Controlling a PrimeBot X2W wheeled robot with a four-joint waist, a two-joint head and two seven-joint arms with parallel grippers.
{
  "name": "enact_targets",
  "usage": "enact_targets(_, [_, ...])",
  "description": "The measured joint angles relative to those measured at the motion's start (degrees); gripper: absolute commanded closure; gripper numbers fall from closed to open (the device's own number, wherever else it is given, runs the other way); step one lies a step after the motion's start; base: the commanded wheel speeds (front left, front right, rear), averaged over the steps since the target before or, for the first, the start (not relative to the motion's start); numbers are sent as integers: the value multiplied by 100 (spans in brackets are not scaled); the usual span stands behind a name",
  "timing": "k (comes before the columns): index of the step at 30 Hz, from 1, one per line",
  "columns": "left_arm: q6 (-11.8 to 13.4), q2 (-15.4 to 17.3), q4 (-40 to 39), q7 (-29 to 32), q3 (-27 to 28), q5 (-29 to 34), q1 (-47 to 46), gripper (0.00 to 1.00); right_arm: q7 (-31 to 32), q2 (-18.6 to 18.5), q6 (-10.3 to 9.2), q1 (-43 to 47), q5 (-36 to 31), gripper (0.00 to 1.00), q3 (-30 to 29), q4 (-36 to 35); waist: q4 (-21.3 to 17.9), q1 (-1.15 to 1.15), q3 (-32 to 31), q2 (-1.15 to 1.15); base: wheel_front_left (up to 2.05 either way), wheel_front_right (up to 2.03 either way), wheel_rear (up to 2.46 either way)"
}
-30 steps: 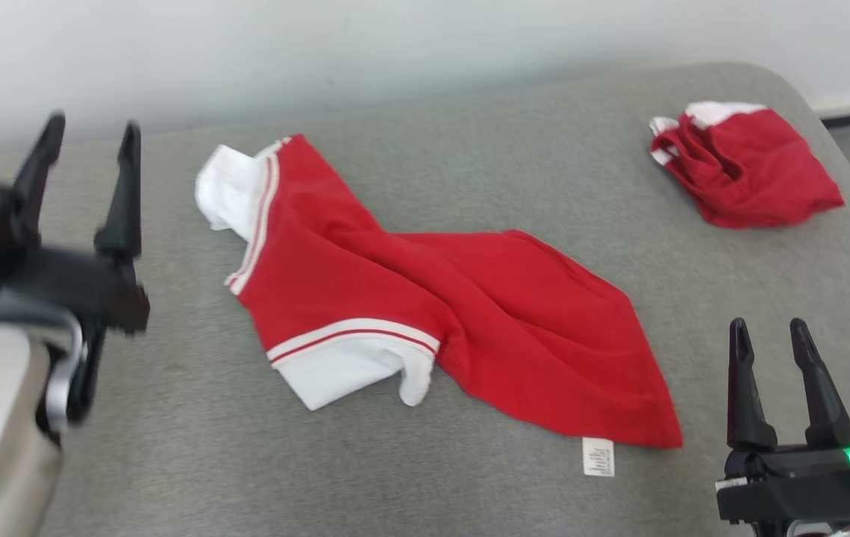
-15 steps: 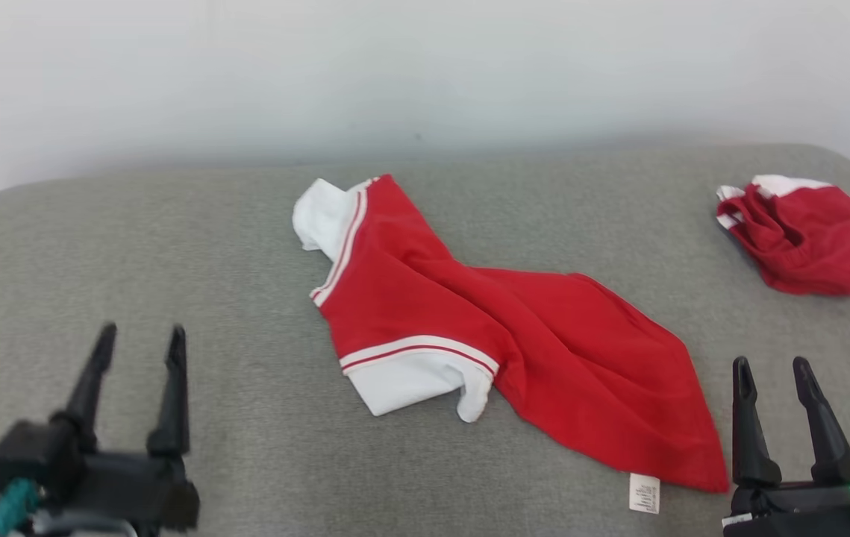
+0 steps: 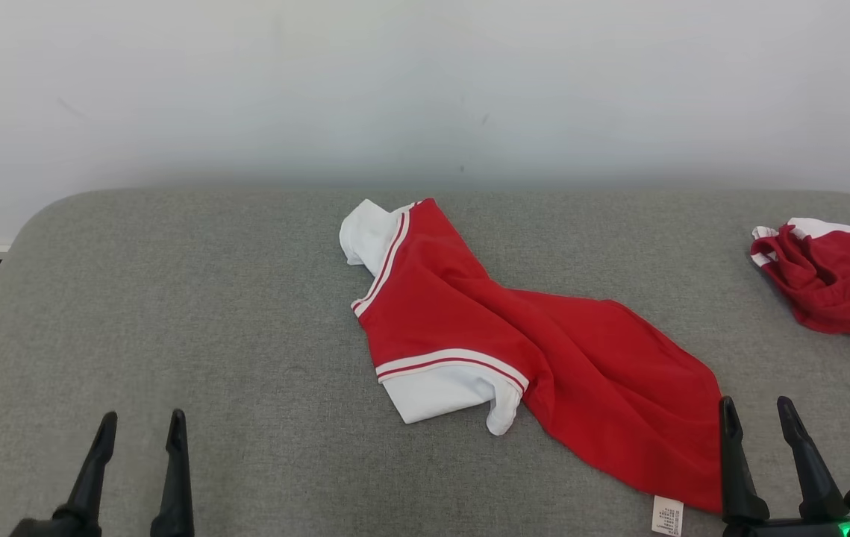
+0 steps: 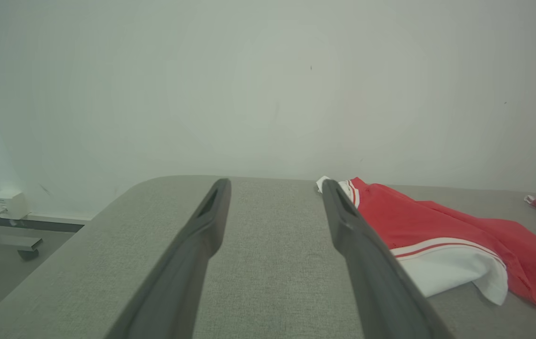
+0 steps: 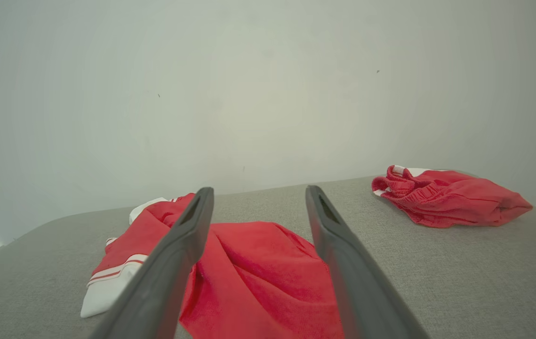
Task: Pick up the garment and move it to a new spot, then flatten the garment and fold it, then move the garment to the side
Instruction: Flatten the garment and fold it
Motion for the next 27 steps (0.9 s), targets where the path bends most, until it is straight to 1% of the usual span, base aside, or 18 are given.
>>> enact_targets(7, [-109, -232, 23, 0, 171, 347, 238, 0, 5, 44, 0, 145, -41, 0, 90, 4, -8, 1, -2, 0, 0, 0, 0])
enact_targets(12, [-248, -366, 31, -1, 285, 494, 321, 0, 49, 53, 0, 240, -51, 0, 165, 2, -33, 1, -37, 0, 0, 0, 0])
enact_targets(21, [-498, -482, 97, -1, 470, 637, 326, 0, 59, 60, 0, 238, -59, 0, 172, -11, -69, 1, -51, 0, 0, 0, 0])
enact_targets(27, [-554, -545, 145, -1, 575, 687, 327, 0, 59, 66, 0, 240, -76, 0, 162, -18, -107, 1, -46, 0, 0, 0, 0])
